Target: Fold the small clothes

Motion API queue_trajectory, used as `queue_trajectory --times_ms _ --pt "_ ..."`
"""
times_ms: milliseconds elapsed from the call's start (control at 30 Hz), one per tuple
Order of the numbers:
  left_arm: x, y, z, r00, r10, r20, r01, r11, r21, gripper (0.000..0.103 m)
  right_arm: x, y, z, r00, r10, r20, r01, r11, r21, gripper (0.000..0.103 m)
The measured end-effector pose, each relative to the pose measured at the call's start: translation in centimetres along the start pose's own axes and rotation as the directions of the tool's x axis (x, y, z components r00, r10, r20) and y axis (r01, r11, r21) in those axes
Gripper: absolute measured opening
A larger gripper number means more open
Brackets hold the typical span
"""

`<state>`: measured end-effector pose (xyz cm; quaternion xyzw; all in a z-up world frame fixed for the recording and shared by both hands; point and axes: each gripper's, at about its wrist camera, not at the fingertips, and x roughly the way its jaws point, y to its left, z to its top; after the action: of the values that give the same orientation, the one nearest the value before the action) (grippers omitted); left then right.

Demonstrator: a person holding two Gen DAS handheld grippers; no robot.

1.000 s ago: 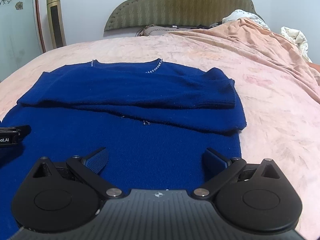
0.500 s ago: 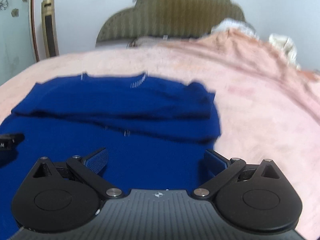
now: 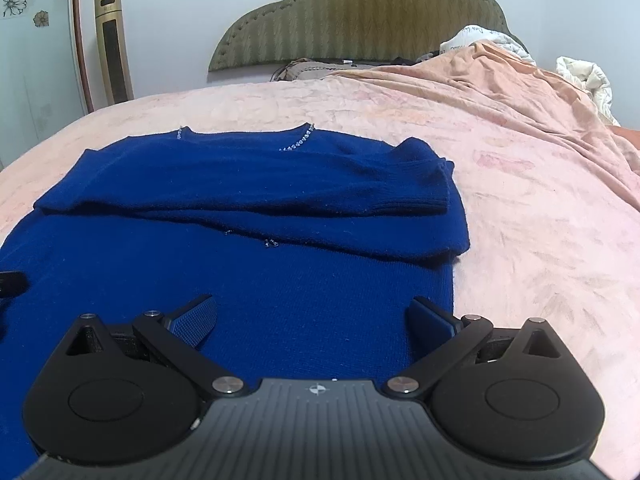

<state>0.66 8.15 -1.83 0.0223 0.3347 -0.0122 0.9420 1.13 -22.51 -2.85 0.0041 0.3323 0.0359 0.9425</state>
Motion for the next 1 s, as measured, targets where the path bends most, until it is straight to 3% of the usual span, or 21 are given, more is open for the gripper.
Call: queue_trajectory --times_ms 67,133,233,300,400,533,667,733,800,867,967,1000 --pt "-0.4 1.8 0.0 1.0 0.023 -0.003 -0.023 1.0 0.005 0.103 0.0 0.0 0.0 1.0 0.003 0.0 -0.003 1.0 0.002 0.103" --pt "-0.1 3.5 0.0 0.999 0.002 -0.045 -0.002 1.0 0.001 0.103 -0.2 -0.2 0.1 1.0 0.017 0.009 -0.018 1.0 0.018 0.103" --pt "0.2 4.7 -0.4 0.991 -0.096 -0.093 0.091 0.994 -0.055 0.103 -1.2 -1.1 -0.1 0.999 0.042 0.035 -0.044 0.996 0.074 0.103" --pt "0.3 4.4 -0.8 0.979 -0.175 -0.108 0.168 0.983 -0.073 0.103 -2.2 -2.1 -0.3 0.997 0.053 0.053 -0.06 0.99 0.129 0.103" --pt "0.3 2.8 -1.1 0.977 -0.187 -0.101 0.187 0.982 -0.012 0.102 -3.4 -3.6 -0.7 0.996 0.078 0.04 -0.085 0.977 0.195 0.102" --pt "0.5 2.4 -0.8 0.974 -0.2 -0.107 0.201 0.98 -0.006 0.096 -5.3 -5.2 -1.5 0.997 0.077 0.029 -0.081 0.973 0.216 0.098" --pt "0.4 2.8 -0.6 0.972 -0.208 -0.106 0.207 0.978 -0.017 0.081 -6.4 -6.5 -2.9 0.998 0.058 -0.017 -0.053 0.976 0.212 0.09" --pt "0.3 2.9 -0.5 0.974 -0.199 -0.106 0.198 0.98 -0.015 0.063 -6.8 -6.5 -3.8 0.997 0.068 -0.026 -0.062 0.98 0.189 0.083" --pt "0.1 2.9 -0.4 0.973 -0.203 -0.11 0.202 0.979 -0.014 0.03 -7.2 -5.4 -4.2 0.996 0.084 -0.031 -0.079 0.987 0.138 0.082" --pt "0.0 2.9 -0.4 0.962 -0.242 -0.127 0.24 0.97 -0.03 0.009 -7.7 -3.6 -4.6 0.987 0.159 -0.037 -0.157 0.986 0.06 0.074" --pt "-0.3 2.5 -0.6 0.96 -0.247 -0.13 0.247 0.969 -0.023 0.008 -8.3 -1.6 -5.1 0.972 0.233 -0.04 -0.233 0.972 0.0 0.047" --pt "-0.4 2.3 -0.5 0.962 -0.242 -0.129 0.242 0.97 -0.02 0.008 -8.3 -1.5 -5.0 0.974 0.222 -0.037 -0.223 0.975 -0.011 0.018"
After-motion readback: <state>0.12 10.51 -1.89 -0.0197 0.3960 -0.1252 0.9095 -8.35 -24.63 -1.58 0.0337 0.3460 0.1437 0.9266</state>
